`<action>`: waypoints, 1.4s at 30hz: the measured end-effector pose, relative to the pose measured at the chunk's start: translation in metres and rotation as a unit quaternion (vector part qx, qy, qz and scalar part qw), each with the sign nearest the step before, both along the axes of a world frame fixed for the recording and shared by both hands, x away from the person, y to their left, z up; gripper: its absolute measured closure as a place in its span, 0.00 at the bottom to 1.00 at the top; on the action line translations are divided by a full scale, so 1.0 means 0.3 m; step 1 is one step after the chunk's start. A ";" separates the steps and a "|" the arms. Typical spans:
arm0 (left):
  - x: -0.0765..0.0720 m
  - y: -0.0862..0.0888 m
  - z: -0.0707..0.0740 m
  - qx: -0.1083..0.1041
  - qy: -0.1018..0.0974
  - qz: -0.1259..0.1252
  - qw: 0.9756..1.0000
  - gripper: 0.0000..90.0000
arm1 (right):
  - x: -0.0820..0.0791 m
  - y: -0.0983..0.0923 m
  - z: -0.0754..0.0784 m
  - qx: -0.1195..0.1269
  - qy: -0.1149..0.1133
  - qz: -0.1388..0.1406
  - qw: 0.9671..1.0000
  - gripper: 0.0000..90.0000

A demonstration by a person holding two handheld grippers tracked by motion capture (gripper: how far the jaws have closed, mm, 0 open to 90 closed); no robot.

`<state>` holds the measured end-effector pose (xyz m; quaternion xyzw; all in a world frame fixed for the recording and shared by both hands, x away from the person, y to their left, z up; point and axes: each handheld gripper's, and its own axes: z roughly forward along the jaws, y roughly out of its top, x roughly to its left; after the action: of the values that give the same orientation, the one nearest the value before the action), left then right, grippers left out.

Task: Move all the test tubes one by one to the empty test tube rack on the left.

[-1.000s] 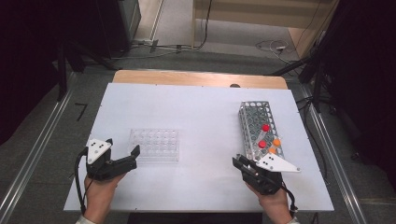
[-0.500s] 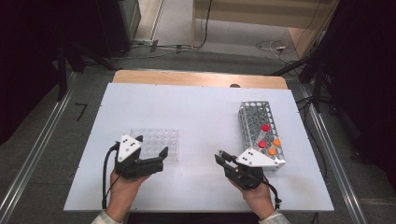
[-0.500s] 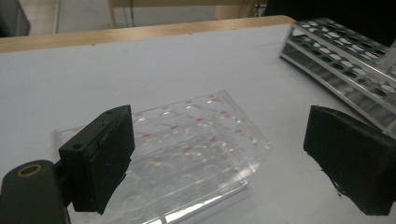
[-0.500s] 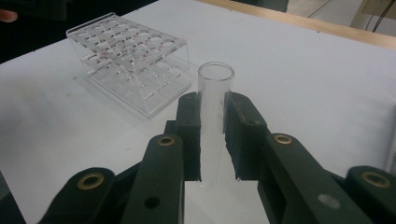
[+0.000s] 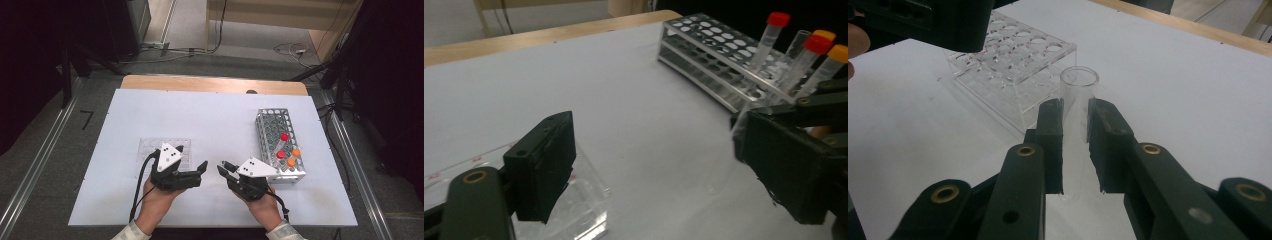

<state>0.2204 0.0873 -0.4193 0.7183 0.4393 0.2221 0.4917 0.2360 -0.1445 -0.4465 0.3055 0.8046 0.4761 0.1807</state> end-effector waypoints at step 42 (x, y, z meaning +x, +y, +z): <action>0.023 -0.080 0.002 -0.001 0.030 -0.090 0.995 0.86 | -0.021 0.082 -0.011 -0.015 -0.036 0.016 0.999 0.81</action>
<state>0.2274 0.0633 -0.4187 0.7609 0.3879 0.1547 0.4967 0.2296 -0.1199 -0.4497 0.2725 0.8093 0.4778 0.2062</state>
